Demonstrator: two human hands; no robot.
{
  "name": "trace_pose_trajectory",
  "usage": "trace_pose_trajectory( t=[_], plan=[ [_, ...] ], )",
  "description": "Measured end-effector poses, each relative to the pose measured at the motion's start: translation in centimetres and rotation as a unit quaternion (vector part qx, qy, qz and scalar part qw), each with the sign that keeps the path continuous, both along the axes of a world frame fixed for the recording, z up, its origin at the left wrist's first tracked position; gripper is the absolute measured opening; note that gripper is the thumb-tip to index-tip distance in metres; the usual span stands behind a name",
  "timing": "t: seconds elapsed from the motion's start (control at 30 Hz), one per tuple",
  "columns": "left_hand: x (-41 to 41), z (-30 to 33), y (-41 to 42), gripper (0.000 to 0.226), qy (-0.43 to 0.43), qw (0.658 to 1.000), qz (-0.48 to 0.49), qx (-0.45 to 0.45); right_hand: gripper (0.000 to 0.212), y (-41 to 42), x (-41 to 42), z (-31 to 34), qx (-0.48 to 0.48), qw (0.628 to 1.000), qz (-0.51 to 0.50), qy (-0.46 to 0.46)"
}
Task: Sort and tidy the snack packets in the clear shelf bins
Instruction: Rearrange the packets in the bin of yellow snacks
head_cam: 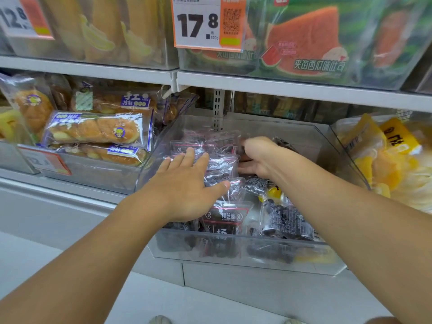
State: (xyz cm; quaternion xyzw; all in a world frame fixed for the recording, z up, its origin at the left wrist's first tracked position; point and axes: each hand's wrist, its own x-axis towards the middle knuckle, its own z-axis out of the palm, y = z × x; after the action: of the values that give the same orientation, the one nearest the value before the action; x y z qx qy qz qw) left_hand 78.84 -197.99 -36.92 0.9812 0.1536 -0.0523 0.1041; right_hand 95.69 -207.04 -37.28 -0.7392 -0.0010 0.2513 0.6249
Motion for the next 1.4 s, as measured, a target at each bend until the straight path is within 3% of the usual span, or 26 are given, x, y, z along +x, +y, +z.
trace_pose_trajectory(
  t=[0.13, 0.27, 0.47, 0.57, 0.7, 0.83, 0.97, 1.03, 1.4],
  plan=[
    [0.1, 0.0, 0.0, 0.087, 0.0, 1.0, 0.004, 0.001, 0.031, 0.1, -0.1, -0.2, -0.046, 0.997, 0.058, -0.017],
    [0.2, 0.0, -0.3, 0.088, 0.009, 1.0, 0.006, 0.001, 0.051, 0.1, 0.7, -1.2, -0.054, 0.992, 0.117, -0.005],
    [0.3, 0.0, 0.1, 0.088, -0.05, 0.999, 0.009, -0.016, 0.046, 0.7, 1.1, -1.3, -0.047, 0.997, 0.002, -0.064],
    [0.3, -0.2, 0.3, 0.085, -0.083, 0.996, 0.009, -0.007, 0.045, 0.8, 0.9, -0.8, -0.042, 0.997, -0.009, -0.059],
    [0.6, -0.6, 0.4, 0.084, -0.081, 0.997, 0.002, -0.001, 0.034, 1.5, 0.7, -1.1, -0.024, 0.999, 0.004, -0.038],
    [0.8, -0.8, 0.4, 0.085, -0.08, 0.997, -0.002, -0.001, 0.037, 1.4, 1.3, -1.4, 0.001, 0.999, 0.025, -0.033],
    [0.8, -0.7, 0.2, 0.084, -0.074, 0.997, -0.004, 0.002, 0.033, 0.7, 1.3, -1.7, -0.057, 0.993, 0.085, -0.062],
    [0.8, -0.6, 0.2, 0.084, -0.071, 0.997, -0.005, 0.003, 0.041, 0.5, 1.2, -1.5, -0.058, 0.991, 0.1, -0.065],
    [0.6, 0.0, 0.0, 0.083, -0.105, 0.994, 0.004, -0.012, 0.042, -0.7, 0.8, 1.0, 0.023, 0.999, 0.028, -0.018]
  ],
)
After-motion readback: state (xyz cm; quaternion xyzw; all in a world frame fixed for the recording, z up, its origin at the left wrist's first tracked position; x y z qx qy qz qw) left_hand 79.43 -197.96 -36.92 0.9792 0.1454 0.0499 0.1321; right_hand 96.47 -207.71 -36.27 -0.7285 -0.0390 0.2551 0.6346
